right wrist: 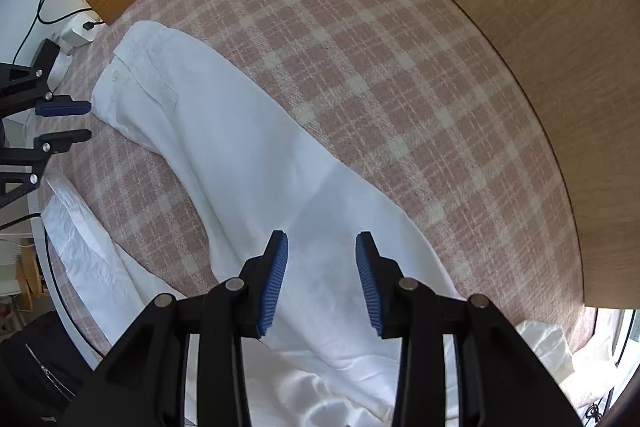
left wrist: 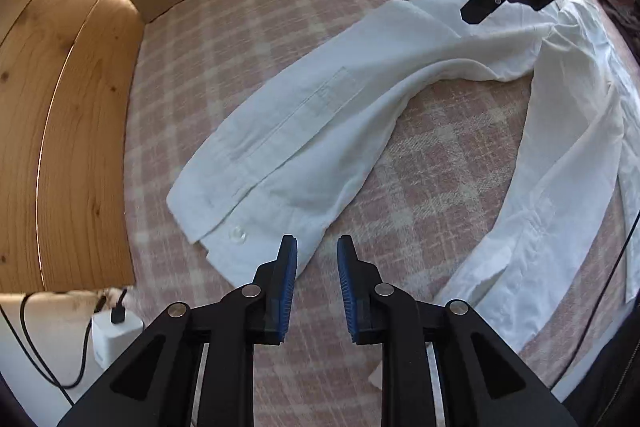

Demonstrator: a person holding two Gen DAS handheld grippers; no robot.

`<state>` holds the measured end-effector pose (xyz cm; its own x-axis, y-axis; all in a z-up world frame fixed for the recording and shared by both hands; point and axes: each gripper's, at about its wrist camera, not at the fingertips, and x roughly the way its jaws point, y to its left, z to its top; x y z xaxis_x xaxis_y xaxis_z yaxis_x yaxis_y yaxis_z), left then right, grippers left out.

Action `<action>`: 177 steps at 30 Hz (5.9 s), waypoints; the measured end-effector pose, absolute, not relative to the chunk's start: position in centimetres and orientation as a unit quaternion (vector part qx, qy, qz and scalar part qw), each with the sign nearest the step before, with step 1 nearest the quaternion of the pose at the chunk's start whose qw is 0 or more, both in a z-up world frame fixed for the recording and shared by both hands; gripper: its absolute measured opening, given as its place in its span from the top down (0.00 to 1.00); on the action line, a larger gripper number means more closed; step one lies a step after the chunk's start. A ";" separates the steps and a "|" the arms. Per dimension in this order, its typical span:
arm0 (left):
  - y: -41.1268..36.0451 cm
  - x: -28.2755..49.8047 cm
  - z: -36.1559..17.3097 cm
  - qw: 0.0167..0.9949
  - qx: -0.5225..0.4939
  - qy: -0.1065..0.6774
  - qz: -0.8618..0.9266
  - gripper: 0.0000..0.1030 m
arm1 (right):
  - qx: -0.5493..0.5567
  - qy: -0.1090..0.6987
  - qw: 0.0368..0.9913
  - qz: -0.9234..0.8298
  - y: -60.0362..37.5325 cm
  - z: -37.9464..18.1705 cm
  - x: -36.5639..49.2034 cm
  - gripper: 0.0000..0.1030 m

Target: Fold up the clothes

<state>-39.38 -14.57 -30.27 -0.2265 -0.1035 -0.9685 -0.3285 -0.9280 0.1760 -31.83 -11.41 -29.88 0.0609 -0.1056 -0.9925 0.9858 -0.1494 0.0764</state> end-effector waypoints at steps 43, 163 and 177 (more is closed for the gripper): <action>-4.5 -29.5 -26.7 0.224 -0.609 0.243 0.720 0.99 | 0.647 0.075 0.234 -0.722 25.7 -26.6 -46.8 0.53; -15.1 -36.2 -29.3 0.117 -0.596 0.139 0.782 0.75 | 0.535 0.408 0.399 -0.622 4.2 -29.2 -32.5 0.69; -17.2 -35.4 -26.9 0.097 -0.579 0.157 0.794 0.97 | 0.561 0.357 0.443 -0.602 5.4 -25.8 -33.5 0.86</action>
